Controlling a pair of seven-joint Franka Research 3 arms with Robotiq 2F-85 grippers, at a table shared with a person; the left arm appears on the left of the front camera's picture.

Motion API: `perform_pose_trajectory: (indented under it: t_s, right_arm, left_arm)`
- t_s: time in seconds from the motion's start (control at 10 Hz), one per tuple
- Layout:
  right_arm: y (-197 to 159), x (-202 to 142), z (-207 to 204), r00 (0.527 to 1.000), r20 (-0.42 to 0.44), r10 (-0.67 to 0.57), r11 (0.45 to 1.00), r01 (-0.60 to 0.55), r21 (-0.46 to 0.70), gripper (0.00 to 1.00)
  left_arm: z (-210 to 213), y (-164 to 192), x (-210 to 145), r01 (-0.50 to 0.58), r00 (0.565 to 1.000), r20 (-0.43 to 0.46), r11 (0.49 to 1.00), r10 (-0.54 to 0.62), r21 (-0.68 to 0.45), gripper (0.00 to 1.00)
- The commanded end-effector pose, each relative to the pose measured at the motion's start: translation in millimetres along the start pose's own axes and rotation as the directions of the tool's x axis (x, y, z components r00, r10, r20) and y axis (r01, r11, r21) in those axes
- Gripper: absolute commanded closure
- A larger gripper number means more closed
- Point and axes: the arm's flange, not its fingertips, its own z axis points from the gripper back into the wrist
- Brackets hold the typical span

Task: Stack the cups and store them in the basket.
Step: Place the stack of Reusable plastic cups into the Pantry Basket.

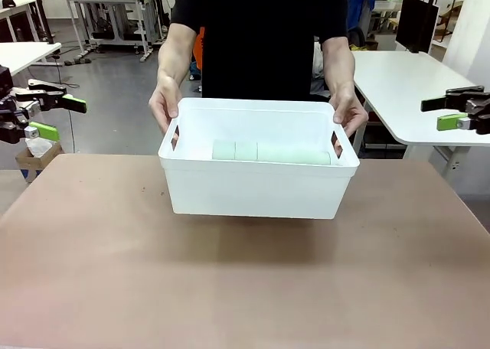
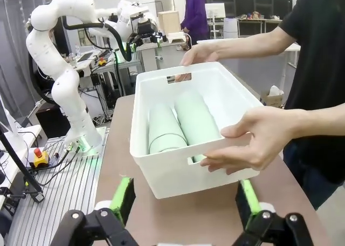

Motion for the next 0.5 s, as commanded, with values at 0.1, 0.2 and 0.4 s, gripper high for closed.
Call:
perform_pose_trajectory:
  t_s: [0.1,0.2,0.4]
  right_arm:
    - [1.4,4.3,0.8,1.0,-0.009,-0.002,1.0,0.002,-0.015,0.0]
    - [1.4,4.3,0.8,1.0,-0.009,-0.002,1.0,0.002,-0.015,0.0]
    - [1.4,4.3,0.8,1.0,-0.009,-0.002,1.0,0.002,-0.015,0.0]
  left_arm:
    - [-0.5,-1.1,1.8,0.003,1.0,0.0,1.0,-0.003,-0.002,0.0]
    - [-0.5,-1.1,1.8,0.003,1.0,0.0,1.0,-0.003,-0.002,0.0]
    - [-0.5,-1.1,1.8,0.003,1.0,0.0,1.0,-0.003,-0.002,0.0]
